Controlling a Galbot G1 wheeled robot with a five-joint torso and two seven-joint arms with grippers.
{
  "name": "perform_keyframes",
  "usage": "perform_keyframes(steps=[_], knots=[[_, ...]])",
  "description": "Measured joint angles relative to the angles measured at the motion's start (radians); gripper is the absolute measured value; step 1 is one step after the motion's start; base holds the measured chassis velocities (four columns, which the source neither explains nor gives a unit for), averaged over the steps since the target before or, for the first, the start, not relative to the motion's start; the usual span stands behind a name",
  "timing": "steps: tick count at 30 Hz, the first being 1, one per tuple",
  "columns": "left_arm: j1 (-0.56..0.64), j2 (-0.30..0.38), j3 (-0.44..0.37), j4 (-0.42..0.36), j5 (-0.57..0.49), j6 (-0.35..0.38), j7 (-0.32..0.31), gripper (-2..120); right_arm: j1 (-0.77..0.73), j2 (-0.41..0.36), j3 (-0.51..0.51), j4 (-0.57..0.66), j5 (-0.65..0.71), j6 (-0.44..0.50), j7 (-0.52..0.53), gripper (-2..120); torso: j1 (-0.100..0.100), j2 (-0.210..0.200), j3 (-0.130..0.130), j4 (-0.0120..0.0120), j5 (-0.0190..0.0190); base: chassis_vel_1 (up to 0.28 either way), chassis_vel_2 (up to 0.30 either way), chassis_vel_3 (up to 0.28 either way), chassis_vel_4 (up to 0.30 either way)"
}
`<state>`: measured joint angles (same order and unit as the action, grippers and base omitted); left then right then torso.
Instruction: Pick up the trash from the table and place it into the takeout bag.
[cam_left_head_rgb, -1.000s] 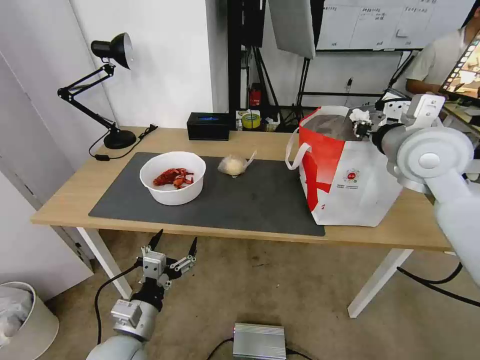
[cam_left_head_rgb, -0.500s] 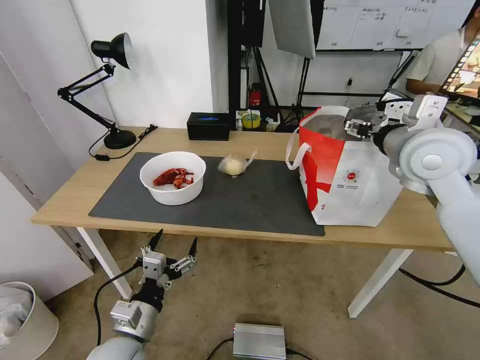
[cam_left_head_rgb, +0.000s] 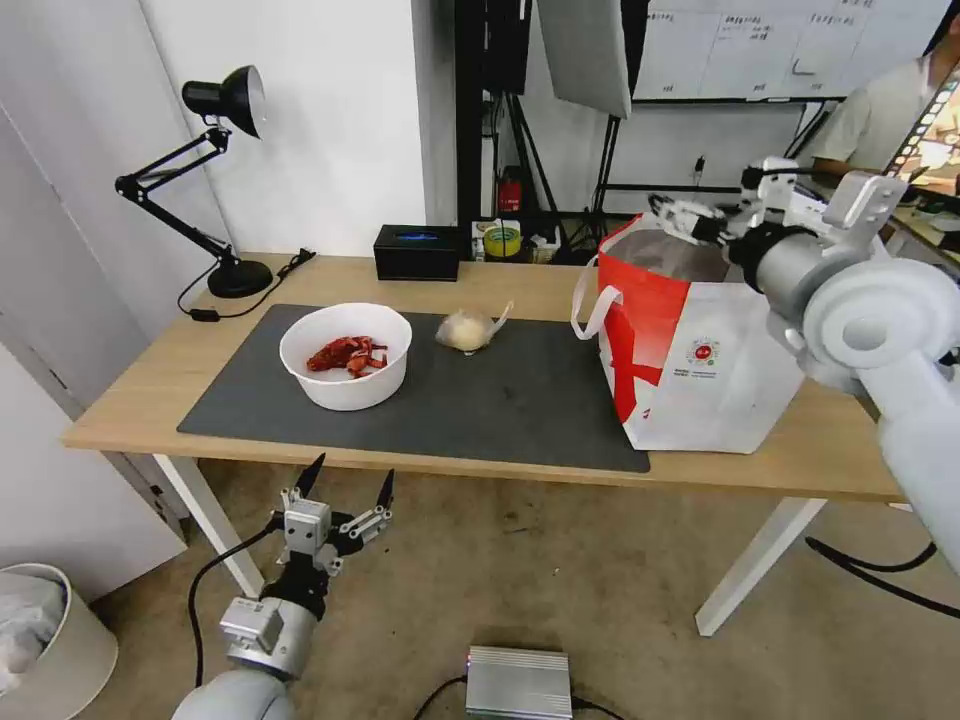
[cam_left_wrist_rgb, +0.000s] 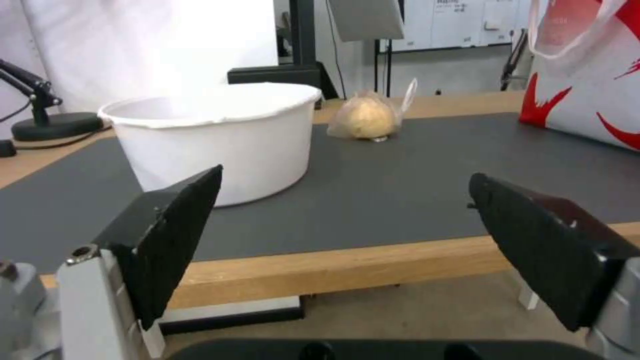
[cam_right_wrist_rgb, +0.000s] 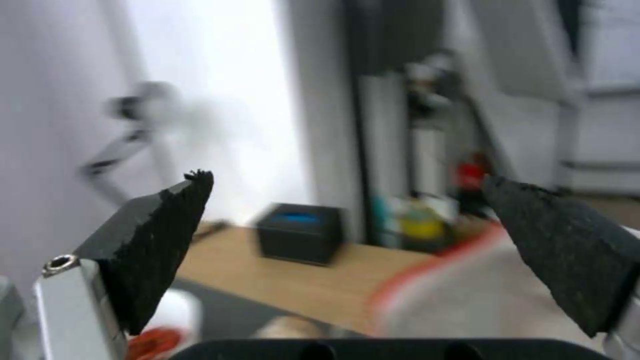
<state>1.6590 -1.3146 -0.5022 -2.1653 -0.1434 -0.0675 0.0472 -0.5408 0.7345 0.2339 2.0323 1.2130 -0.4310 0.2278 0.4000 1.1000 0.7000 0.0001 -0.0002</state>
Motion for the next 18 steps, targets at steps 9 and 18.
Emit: perform_keyframes(steps=[9, 18], knots=[[-0.014, 0.006, 0.014, 0.005, -0.002, 0.000, 0.000, 100, -0.249, -0.041, 0.066, 0.124, -0.134, -0.017, -0.164, 100, 0.000, 0.000, 0.000, 0.0000, 0.0008, 0.000, 0.000, 0.000, 0.000], [-0.029, 0.001, 0.037, 0.020, -0.003, 0.000, 0.000, 100, -0.457, -0.049, 0.116, 0.220, -0.239, 0.015, -0.178, 100, 0.000, 0.000, 0.000, -0.0002, -0.0001, 0.000, 0.000, 0.000, 0.000]])
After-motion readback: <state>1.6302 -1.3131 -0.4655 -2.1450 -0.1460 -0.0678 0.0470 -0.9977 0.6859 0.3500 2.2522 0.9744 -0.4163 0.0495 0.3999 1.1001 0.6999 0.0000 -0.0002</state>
